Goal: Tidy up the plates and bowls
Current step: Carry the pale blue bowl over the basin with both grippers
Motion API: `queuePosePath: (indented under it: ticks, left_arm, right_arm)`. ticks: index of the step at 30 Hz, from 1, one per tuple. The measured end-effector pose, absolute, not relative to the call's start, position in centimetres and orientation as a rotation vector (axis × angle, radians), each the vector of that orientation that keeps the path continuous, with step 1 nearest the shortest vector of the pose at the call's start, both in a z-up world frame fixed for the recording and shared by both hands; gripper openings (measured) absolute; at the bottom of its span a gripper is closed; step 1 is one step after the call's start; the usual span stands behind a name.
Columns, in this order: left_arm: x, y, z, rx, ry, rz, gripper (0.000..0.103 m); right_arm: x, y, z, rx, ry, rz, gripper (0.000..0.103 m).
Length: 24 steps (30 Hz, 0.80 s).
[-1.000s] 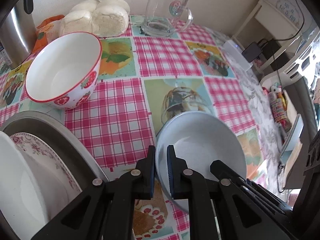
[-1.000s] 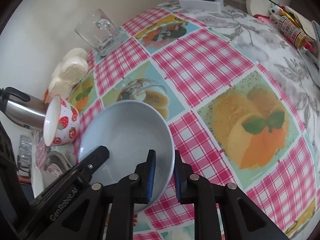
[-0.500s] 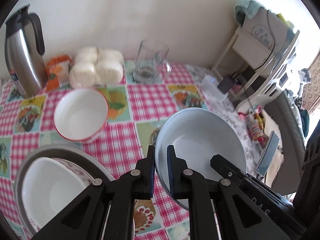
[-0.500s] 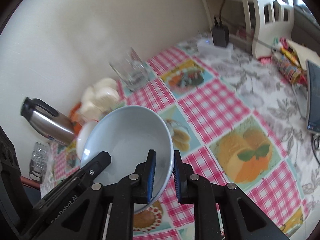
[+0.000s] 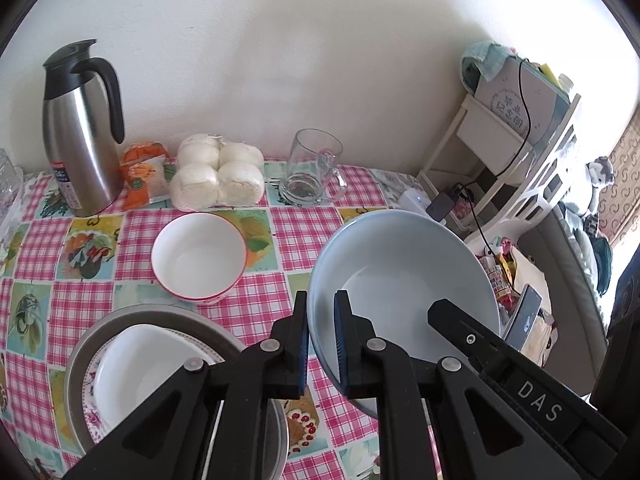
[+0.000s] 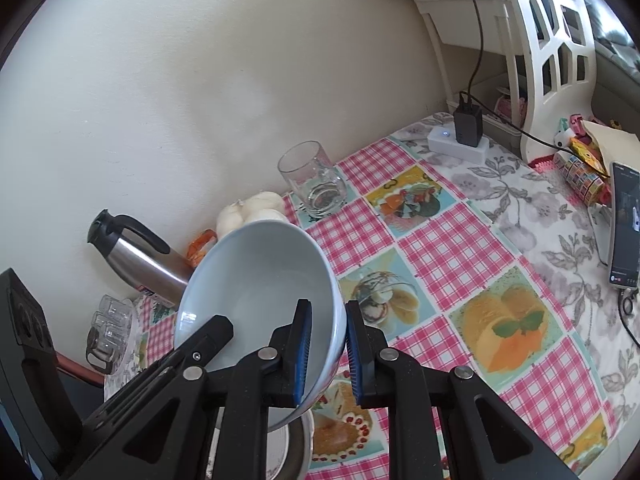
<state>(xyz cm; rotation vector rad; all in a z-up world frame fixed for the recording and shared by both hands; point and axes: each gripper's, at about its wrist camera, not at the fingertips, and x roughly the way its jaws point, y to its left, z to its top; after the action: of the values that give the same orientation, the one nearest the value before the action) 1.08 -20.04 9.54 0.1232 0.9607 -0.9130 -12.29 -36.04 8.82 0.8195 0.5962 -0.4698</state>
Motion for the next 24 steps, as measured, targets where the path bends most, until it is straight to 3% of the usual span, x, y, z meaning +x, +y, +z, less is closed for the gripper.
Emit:
queuePosePath:
  ticks: [24]
  left_arm:
    - [5.0, -12.0, 10.7, 0.008, 0.979, -0.812, 0.012]
  right_arm:
    - [-8.6, -29.4, 11.1, 0.744, 0.616, -0.357, 0.018]
